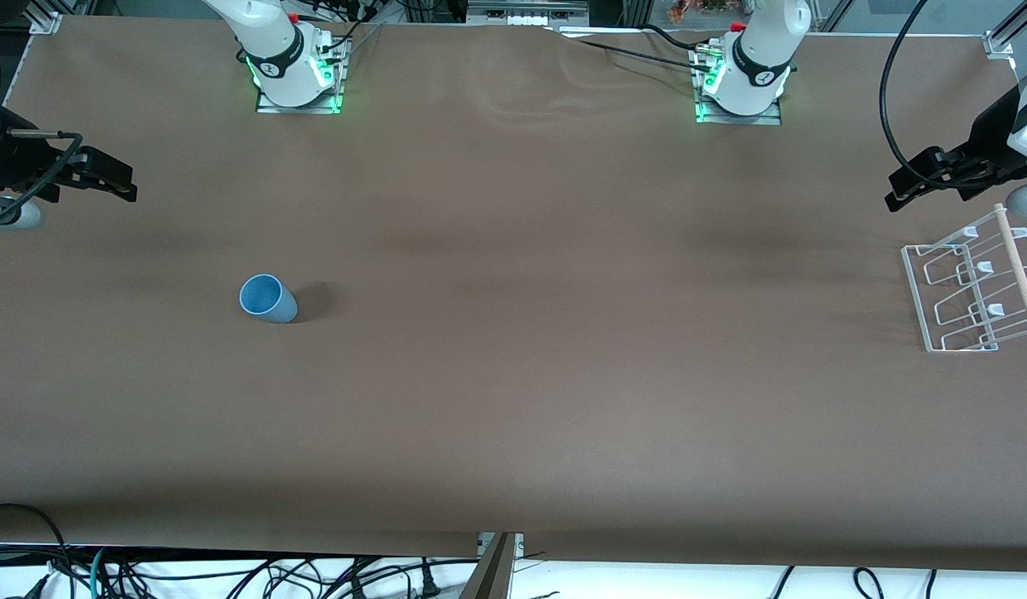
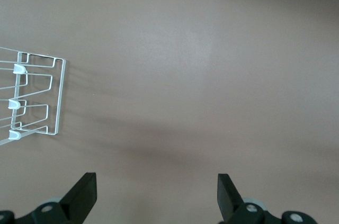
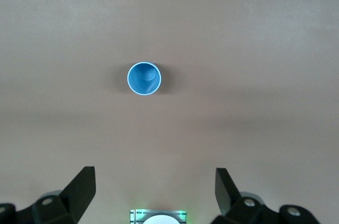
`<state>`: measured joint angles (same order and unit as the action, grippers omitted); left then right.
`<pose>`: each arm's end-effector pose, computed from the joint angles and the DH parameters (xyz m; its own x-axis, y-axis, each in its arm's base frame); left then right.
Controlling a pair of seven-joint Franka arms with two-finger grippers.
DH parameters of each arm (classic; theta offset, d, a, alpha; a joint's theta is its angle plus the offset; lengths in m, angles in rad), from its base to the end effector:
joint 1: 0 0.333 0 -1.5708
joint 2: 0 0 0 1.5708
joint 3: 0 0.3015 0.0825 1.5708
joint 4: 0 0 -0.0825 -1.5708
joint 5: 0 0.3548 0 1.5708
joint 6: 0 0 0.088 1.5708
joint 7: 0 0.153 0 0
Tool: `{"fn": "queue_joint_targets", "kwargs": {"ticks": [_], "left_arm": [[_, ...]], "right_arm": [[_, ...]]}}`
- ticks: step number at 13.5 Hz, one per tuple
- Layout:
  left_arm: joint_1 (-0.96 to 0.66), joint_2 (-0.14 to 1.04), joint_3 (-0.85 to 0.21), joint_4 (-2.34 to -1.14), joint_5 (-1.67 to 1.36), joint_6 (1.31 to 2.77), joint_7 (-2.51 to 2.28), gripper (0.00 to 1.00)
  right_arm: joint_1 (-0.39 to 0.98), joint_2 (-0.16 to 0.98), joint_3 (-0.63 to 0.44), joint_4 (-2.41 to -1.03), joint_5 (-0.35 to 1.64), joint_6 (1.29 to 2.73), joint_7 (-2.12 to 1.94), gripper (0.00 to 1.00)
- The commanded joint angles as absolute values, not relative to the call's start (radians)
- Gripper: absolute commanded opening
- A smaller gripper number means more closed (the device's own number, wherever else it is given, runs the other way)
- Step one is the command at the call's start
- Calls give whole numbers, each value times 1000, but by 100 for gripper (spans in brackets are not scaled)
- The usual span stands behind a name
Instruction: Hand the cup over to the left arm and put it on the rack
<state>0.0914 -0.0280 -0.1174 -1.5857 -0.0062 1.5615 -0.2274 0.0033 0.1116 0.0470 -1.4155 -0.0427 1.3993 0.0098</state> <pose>0.5161 -0.0151 0.5711 0.9798 0.2000 0.0029 0.2000 -0.9798 0.0037 0.5339 0.0185 0.5586 0.9914 0.0332 -0.1268 0.0384 -0.9985 0.0387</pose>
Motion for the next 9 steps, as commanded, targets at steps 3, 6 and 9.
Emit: {"fn": "queue_joint_targets", "kwargs": {"ticks": [3,6,9], "left_arm": [[94,-11,-123,-1555,23,1551,-218,100],[94,-11,-123,-1555,23,1551,-218,100],[94,-9,-123,-1555,23,1551,-221,100]], "right_arm": [[-2,120,51,-1413,-55,1401,11,100],[-3,120,58,-1420,-83,1404,11,100],[-11,150,60,-1509,-87,1491,11,100]]}}
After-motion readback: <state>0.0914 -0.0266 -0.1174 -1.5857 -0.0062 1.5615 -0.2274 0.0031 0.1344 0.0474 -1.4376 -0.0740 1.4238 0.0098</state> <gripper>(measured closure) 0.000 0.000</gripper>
